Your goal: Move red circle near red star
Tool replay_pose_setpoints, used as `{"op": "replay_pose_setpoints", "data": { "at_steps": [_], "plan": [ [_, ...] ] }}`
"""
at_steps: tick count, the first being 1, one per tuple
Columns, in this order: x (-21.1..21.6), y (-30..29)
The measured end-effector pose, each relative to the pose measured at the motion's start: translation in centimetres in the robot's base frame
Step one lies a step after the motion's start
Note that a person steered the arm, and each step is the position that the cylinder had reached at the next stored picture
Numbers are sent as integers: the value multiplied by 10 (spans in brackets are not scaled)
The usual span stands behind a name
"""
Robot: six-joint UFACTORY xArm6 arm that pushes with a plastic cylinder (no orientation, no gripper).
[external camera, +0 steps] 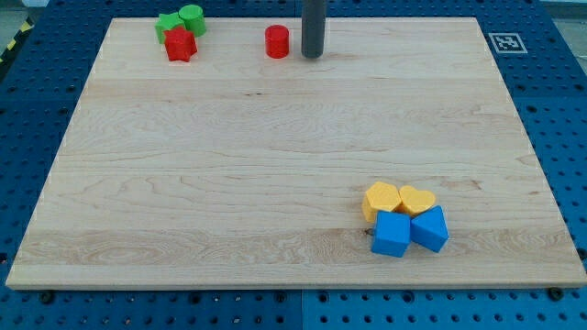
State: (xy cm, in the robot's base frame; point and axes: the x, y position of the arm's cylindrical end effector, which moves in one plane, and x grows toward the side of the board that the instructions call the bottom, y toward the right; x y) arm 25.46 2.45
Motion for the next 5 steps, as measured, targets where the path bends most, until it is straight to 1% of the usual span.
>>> {"op": "replay_pose_setpoints", "data": {
  "at_steps": [1, 2, 3, 4, 5],
  "plan": [
    [-10, -53],
    [-10, -122],
    [-14, -127],
    [-14, -95],
    [-14, -82]
  ]
}}
